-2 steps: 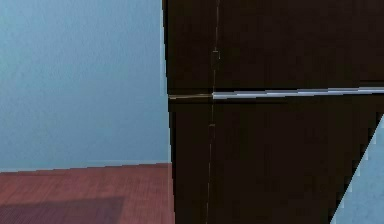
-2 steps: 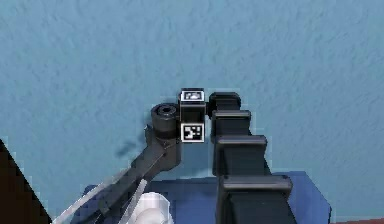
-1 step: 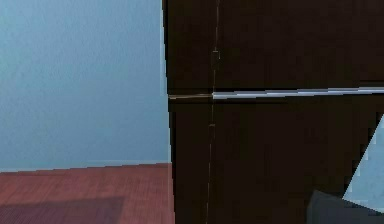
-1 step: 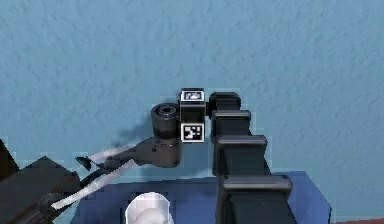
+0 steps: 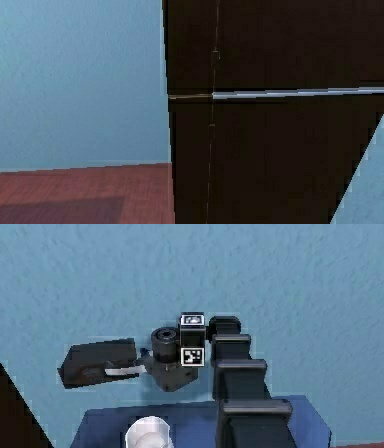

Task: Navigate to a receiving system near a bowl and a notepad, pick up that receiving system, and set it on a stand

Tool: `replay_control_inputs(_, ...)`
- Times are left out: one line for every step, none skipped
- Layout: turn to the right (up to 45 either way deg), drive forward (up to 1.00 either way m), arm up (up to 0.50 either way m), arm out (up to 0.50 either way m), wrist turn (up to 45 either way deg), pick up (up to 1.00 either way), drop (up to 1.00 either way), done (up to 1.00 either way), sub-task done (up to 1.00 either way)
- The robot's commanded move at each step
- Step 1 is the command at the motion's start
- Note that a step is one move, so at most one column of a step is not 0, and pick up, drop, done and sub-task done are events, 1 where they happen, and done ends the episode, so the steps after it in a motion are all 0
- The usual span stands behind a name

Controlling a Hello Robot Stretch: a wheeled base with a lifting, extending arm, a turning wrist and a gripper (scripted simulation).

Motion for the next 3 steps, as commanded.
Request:
replay_control_inputs(0.0, 0.0, 0.0, 0.0, 45.0, 0.0, 0.0, 0.0, 0.0)
replay_control_inputs(0.0, 0.0, 0.0, 0.0, 12.0, 0.0, 0.0, 0.0, 0.0)
replay_control_inputs(0.0, 0.0, -0.16, 0.0, 0.0, 0.0, 0.0, 0.0, 0.0)
